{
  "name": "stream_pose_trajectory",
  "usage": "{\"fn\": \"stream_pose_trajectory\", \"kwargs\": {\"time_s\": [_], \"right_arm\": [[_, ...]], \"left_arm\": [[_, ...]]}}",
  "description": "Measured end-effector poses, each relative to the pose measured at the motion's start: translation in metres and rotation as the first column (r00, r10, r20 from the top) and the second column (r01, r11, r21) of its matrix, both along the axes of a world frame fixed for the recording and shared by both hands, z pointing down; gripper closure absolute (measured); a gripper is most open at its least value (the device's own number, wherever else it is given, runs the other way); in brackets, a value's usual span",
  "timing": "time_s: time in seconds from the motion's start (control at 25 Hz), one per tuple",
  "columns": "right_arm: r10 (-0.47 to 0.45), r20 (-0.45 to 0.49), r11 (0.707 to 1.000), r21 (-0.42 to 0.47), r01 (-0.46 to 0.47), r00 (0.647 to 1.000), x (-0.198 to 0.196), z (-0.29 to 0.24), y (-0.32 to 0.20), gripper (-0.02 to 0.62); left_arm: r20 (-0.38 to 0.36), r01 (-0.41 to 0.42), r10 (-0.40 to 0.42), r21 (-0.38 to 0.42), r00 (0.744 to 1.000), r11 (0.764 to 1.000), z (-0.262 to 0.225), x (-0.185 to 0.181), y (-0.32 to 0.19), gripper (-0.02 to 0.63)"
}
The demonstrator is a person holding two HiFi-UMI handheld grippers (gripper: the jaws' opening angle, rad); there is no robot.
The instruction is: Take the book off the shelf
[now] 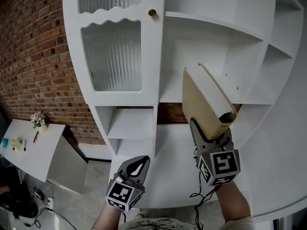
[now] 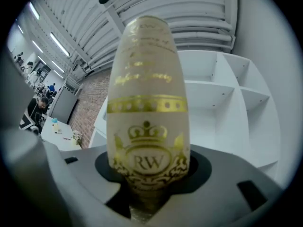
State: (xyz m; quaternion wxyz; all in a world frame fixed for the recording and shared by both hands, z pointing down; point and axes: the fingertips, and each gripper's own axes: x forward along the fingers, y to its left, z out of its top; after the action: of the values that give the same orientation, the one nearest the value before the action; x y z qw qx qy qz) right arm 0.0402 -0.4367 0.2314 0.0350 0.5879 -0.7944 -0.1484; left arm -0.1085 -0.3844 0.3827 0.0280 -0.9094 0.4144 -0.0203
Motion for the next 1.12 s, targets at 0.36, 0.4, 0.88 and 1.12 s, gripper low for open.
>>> {"fn": "stream_pose_trajectory", "kwargs": {"time_s": [0.36,0.4,0.88,1.12], "right_arm": [[-0.071,0.131,0.98,-0.173,0.093,0.989,-0.009,0.122,0.043,0.37],[-0.072,0.129,0.974,-0.203,0.097,0.989,-0.01,0.137,0.045,0.37],[-0.069,0.13,0.971,-0.221,0.096,0.989,-0.018,0.189,0.071,0.37],[-0.066,0.133,0.966,-0.241,0.097,0.989,-0.023,0.193,0.066,0.371]], "left_arm": [[-0.005,-0.016,0.016,-0.015,1.0,1.0,0.009,0.021,0.022,0.594],[-0.007,-0.016,0.016,-0.012,1.0,1.0,0.01,0.022,0.025,0.594],[0.001,0.034,-0.034,-0.042,0.999,0.999,0.03,0.004,0.028,0.594],[0.011,0.04,-0.039,-0.065,0.999,0.997,0.034,-0.001,0.021,0.594]]}}
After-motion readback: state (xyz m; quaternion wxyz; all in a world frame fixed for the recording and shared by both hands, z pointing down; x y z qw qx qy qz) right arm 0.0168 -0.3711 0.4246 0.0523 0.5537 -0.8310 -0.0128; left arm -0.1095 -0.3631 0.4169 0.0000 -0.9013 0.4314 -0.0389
